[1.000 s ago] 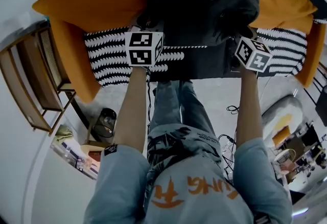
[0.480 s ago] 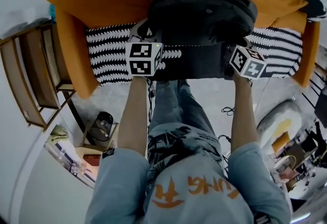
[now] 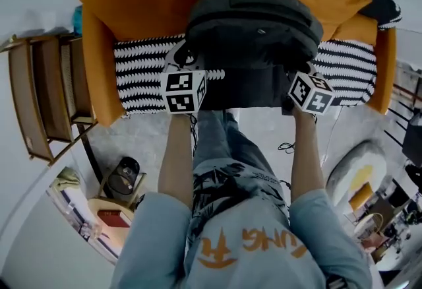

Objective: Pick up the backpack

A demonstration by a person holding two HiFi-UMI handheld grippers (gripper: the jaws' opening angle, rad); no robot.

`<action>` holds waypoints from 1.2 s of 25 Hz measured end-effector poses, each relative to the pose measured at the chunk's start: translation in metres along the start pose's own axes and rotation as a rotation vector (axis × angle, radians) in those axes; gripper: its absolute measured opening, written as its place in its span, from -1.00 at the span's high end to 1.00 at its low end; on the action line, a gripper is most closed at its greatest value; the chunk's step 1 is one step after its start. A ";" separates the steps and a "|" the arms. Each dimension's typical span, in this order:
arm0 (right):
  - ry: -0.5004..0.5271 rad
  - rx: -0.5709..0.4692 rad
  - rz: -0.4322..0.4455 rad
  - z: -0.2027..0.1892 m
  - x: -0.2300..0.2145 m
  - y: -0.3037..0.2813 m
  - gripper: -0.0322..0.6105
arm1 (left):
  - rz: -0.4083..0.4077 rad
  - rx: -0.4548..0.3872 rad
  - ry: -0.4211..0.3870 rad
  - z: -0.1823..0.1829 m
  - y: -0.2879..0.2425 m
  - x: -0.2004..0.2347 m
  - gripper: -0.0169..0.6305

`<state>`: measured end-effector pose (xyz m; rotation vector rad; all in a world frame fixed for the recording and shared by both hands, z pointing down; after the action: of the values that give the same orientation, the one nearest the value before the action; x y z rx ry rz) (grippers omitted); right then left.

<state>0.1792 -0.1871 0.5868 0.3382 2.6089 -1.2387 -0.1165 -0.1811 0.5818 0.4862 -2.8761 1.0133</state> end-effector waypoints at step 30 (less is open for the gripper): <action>0.075 -0.503 0.061 0.084 0.033 0.280 0.78 | 0.046 -0.427 -0.067 0.146 0.231 -0.135 0.60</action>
<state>0.2424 -0.0766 0.3215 0.3657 2.8266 -0.5254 -0.0527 -0.0643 0.3079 0.4267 -3.0478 0.3666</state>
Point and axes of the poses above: the fingertips, and each gripper's own axes: y backward along the fingers, x to its left, z out of its top, the point moved 5 cm from there along y, backward along the fingers, and after that the axes turned 5 degrees about -y, right-handed, at the moved point
